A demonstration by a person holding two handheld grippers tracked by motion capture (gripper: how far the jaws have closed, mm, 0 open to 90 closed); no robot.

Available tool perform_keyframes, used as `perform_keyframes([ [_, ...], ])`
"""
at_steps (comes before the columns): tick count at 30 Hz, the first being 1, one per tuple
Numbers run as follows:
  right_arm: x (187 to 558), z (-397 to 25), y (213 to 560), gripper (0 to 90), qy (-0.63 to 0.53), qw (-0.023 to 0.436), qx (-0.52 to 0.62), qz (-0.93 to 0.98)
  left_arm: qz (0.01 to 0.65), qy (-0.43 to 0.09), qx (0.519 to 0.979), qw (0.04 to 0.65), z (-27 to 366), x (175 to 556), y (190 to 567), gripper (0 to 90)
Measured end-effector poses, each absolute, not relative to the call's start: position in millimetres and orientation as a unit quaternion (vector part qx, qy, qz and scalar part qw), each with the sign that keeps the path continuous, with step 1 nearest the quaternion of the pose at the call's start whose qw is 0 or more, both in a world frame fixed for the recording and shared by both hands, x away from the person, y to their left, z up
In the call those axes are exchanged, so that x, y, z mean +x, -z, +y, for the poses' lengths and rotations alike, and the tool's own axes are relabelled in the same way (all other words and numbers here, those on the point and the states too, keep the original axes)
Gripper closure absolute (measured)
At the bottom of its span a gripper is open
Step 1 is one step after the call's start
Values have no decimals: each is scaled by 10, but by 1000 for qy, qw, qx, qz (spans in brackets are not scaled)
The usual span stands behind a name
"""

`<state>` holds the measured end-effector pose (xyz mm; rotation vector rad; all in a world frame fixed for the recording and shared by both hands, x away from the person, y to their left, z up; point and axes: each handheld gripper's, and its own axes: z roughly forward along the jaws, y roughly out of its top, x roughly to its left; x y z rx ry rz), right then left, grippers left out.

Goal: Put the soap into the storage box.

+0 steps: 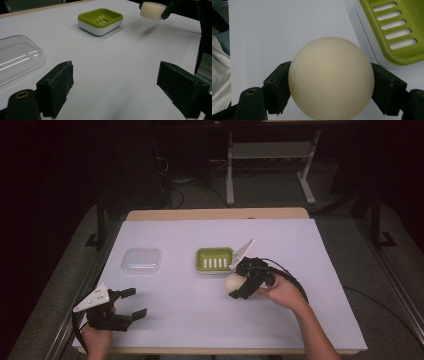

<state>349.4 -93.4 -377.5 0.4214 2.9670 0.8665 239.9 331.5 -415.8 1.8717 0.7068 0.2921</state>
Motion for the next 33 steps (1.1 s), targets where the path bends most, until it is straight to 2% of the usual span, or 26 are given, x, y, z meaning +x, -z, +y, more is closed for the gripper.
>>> perform_keyframes([
  [17,3672,-836,3617,243,-291,0,127,948,297,-123,783,532,3321,2396,4155,131],
  [33,3823,-699,3466,243,-291,9,114,950,297,-122,783,533,3321,2399,4156,131],
])
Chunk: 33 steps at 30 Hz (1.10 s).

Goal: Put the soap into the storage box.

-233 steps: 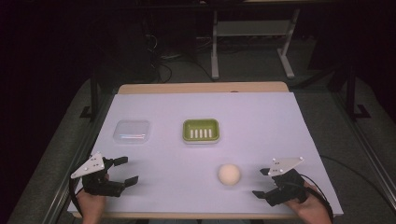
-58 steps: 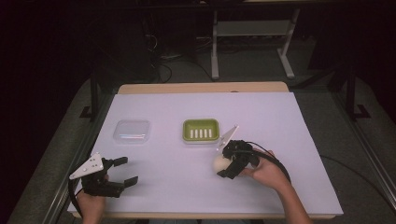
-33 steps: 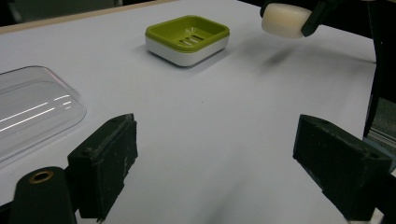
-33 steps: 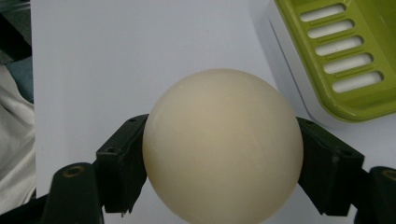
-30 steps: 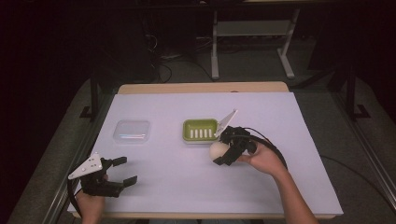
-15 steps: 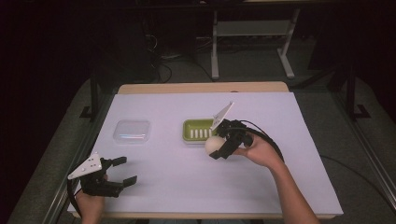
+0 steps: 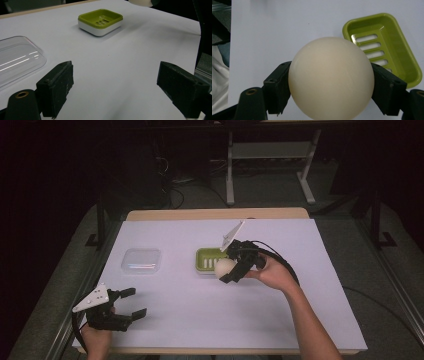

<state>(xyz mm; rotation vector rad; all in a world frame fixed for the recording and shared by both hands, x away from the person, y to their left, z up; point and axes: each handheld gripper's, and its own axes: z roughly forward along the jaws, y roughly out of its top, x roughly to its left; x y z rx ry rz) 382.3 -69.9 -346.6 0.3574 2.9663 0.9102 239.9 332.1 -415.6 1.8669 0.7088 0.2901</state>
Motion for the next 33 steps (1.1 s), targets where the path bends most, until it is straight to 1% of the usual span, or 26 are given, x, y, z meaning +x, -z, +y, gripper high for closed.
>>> perform_keyframes([
  [33,4231,-381,3237,243,-279,10,94,955,297,-124,783,532,3348,2407,4159,131],
])
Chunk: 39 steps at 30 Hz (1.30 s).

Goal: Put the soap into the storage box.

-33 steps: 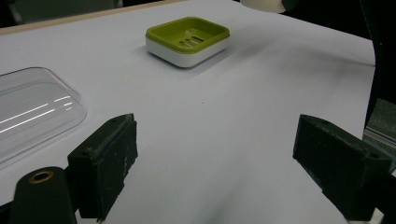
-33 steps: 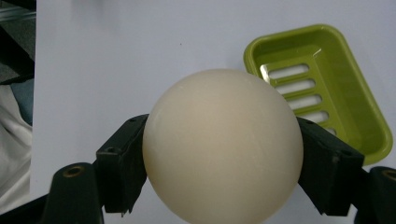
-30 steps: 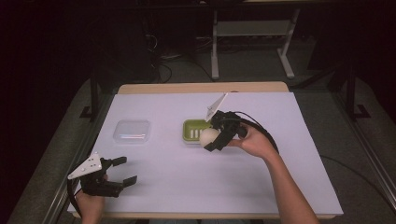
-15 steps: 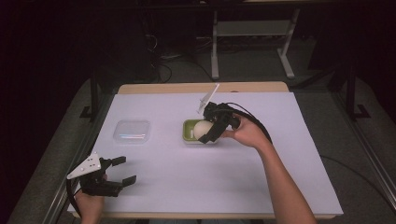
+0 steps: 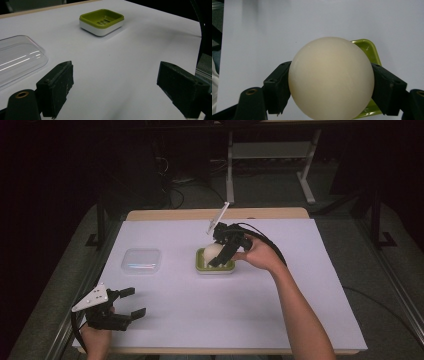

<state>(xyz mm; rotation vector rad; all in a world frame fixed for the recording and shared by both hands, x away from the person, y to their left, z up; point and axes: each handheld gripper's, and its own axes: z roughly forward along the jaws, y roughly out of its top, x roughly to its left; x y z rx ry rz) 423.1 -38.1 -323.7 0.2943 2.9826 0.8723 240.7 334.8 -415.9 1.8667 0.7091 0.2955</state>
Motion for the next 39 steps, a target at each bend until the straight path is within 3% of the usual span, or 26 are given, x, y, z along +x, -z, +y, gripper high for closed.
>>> perform_keyframes([
  [6,4302,-350,3198,243,-283,19,96,954,298,-123,782,533,3350,2410,4158,131],
  [39,4675,-253,3681,242,-240,8,158,958,300,-121,781,533,3342,2403,4161,131],
])
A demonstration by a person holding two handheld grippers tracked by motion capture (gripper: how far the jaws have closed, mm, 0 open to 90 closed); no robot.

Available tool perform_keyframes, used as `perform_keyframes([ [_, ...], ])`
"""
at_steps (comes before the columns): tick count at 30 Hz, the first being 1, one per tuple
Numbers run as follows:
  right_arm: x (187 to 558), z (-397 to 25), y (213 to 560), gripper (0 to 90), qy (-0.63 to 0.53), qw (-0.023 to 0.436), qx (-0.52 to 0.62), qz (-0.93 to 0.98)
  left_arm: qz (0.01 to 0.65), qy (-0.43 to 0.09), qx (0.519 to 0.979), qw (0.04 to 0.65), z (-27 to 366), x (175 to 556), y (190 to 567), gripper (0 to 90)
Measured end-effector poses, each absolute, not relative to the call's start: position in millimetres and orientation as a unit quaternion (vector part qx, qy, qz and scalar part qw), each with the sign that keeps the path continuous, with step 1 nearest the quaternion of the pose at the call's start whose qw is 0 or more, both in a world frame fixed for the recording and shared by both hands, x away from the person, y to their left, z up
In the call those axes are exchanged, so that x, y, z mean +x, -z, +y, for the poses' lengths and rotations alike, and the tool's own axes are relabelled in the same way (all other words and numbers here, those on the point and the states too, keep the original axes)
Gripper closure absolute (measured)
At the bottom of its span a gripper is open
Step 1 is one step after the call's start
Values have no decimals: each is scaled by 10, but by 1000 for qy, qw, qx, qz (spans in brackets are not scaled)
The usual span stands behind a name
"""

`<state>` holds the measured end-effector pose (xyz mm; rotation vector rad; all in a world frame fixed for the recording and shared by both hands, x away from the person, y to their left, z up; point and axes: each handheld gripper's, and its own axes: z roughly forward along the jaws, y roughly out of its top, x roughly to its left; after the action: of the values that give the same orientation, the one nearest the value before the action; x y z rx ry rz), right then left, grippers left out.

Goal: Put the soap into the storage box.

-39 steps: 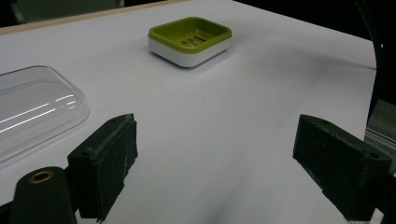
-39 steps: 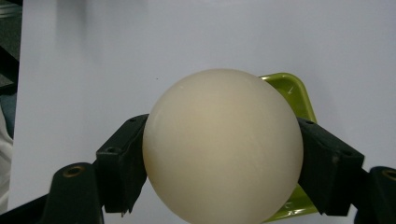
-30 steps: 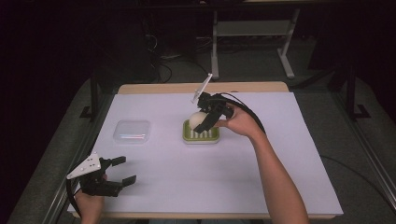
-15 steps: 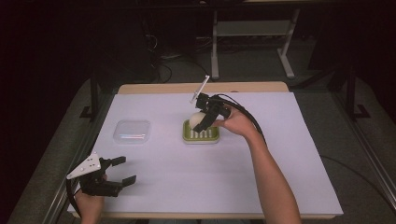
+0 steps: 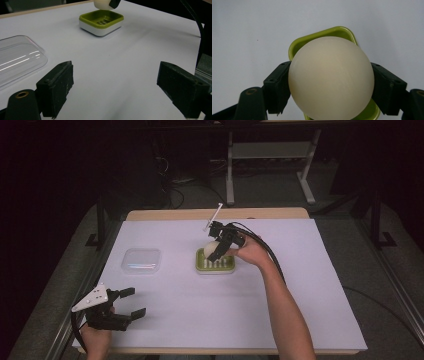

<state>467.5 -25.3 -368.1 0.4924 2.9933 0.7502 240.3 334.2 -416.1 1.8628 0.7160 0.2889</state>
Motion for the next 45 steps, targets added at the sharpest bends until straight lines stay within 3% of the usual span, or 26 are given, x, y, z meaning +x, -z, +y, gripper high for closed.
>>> perform_keyframes([
  [45,4687,-297,4022,241,-232,7,190,954,296,-120,784,532,3338,2406,4159,131],
])
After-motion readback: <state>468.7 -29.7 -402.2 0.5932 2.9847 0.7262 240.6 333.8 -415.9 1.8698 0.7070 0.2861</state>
